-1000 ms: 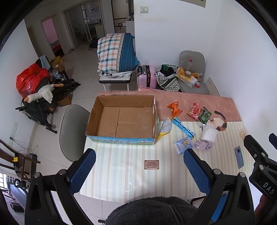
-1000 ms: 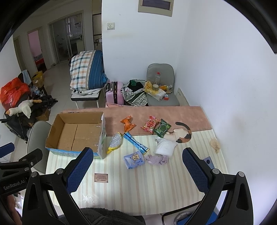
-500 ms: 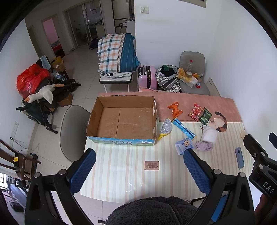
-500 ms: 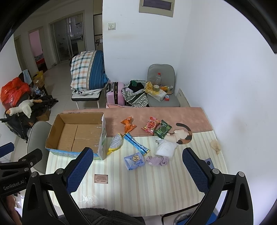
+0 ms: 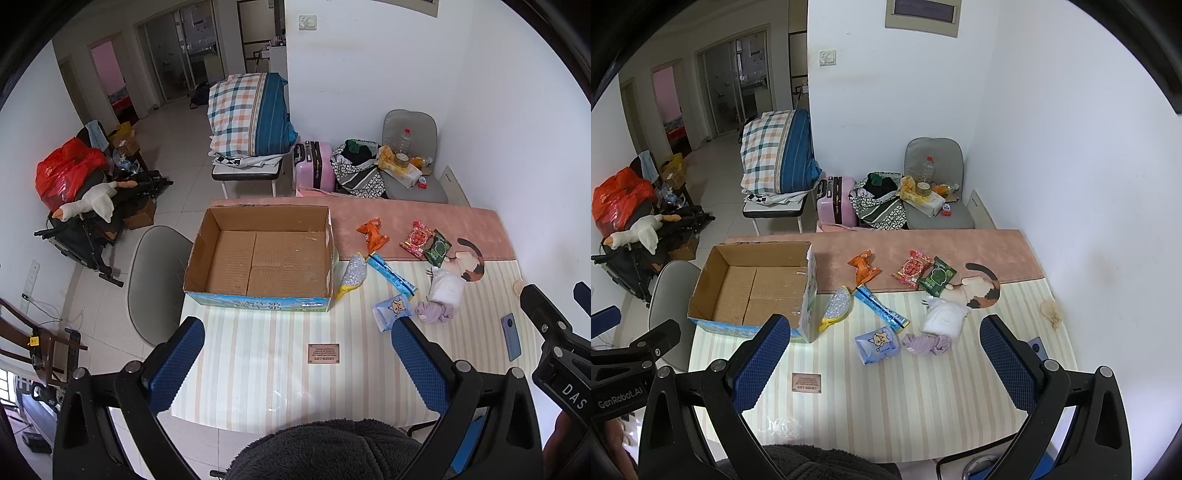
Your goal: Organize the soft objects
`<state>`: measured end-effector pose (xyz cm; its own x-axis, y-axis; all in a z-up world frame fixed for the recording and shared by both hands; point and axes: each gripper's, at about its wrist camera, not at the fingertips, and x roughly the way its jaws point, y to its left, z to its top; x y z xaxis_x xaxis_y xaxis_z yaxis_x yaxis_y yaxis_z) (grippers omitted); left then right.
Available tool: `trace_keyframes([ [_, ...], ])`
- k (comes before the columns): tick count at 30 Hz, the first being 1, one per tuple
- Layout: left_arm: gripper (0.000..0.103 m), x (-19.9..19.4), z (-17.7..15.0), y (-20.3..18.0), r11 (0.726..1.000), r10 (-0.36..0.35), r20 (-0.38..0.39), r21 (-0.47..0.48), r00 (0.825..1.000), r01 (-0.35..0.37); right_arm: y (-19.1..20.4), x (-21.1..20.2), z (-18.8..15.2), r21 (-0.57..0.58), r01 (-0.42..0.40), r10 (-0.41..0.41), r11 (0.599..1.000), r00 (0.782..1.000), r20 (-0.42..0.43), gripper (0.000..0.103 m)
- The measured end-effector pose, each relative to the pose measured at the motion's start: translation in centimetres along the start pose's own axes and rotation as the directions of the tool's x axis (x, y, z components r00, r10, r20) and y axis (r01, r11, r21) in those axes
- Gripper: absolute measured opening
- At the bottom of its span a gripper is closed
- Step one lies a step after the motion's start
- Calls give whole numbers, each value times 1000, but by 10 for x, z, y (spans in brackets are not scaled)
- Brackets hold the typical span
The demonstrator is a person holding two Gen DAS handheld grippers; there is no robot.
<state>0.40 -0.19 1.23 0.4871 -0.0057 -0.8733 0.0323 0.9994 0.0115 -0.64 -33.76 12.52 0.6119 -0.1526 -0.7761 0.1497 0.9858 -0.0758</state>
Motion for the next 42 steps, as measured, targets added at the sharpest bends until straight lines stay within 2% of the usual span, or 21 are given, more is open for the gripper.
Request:
trace_keyframes([
  [17,103,-3,7,4,1000,1,9,0,1000,-1,-7,4,1,24,-20,20,1000,1000,6,103],
  [19,103,-1,9,3,1000,-1,24,6,1000,0,-18,13,0,64,-41,42,997,999,-11,103],
  [22,103,19,22,-3,999,14,5,30,1000,-14,-42,41,0,138,-47,56,989,996,-63,103],
  [26,103,61,41,-27,994,36,-24,102,999,-33,-83,100,3,222,-13,49,975,987,-155,103],
  [30,103,126,55,-68,971,76,-56,229,996,-61,-122,189,-3,288,33,56,957,954,-295,103],
  [34,103,191,54,-110,926,102,-119,373,988,-51,-159,294,-22,338,42,118,940,891,-438,103],
  [38,103,250,44,-154,865,111,-182,502,977,-4,-185,386,-39,329,84,113,941,835,-538,103],
  [42,103,306,26,-200,774,124,-274,628,954,80,-199,460,-52,306,96,120,947,779,-616,103],
])
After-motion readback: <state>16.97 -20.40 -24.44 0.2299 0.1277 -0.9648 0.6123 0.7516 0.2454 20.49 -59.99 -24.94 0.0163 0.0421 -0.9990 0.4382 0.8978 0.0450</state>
